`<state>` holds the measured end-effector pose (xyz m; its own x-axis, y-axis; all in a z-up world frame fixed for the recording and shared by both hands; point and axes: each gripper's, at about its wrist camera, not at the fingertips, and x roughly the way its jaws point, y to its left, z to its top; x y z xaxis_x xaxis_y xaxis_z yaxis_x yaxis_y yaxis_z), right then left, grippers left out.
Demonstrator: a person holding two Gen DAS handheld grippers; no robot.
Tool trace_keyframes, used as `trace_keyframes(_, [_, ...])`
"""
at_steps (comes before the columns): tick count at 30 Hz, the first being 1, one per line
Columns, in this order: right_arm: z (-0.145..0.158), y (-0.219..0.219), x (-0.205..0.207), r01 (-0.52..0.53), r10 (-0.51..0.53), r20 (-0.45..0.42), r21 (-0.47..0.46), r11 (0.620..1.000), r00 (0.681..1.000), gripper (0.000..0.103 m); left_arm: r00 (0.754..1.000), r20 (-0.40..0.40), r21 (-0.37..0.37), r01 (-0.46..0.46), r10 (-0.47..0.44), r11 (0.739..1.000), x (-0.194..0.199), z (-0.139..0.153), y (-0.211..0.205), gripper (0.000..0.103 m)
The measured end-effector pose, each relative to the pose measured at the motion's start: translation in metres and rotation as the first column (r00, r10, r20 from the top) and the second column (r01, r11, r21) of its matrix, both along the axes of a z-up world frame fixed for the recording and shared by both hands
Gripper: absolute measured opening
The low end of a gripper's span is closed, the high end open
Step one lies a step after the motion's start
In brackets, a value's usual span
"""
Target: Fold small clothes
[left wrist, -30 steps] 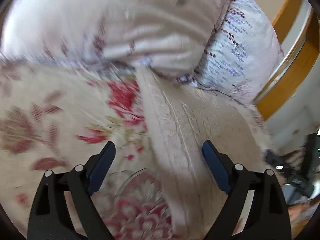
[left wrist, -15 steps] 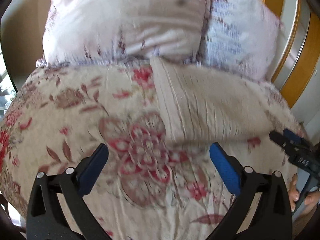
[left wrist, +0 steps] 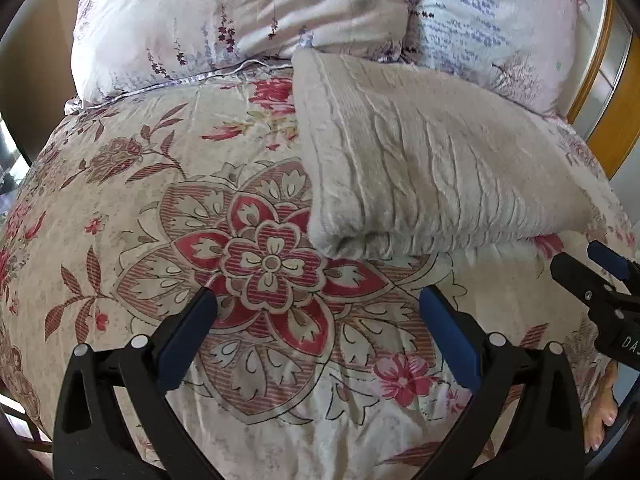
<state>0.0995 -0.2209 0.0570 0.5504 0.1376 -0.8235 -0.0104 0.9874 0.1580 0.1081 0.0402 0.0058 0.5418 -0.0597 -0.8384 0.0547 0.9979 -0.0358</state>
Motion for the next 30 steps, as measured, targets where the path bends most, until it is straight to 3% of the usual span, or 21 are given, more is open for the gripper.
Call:
trace_keyframes(6, [-0.009, 0.004, 0.004, -0.018, 0.018, -0.038, -0.022, 1.0, 0.999, 0.102, 1.0, 0.003, 0.042, 0.011, -0.011, 0.999, 0.003, -0.002, -0.007, 0.101])
trace_keyframes(19, [-0.016, 0.013, 0.008, -0.031, 0.027, -0.052, -0.089, 0.996, 0.998, 0.102, 0.999, 0.041, 0.039, 0.019, -0.021, 0.999, 0.001, -0.003, -0.008, 0.101])
trace_keyframes(30, [-0.016, 0.013, 0.006, -0.02, 0.016, -0.042, -0.088, 0.996, 0.999, 0.102, 0.999, 0.041, 0.038, 0.019, -0.021, 0.999, 0.001, -0.003, -0.008, 0.101])
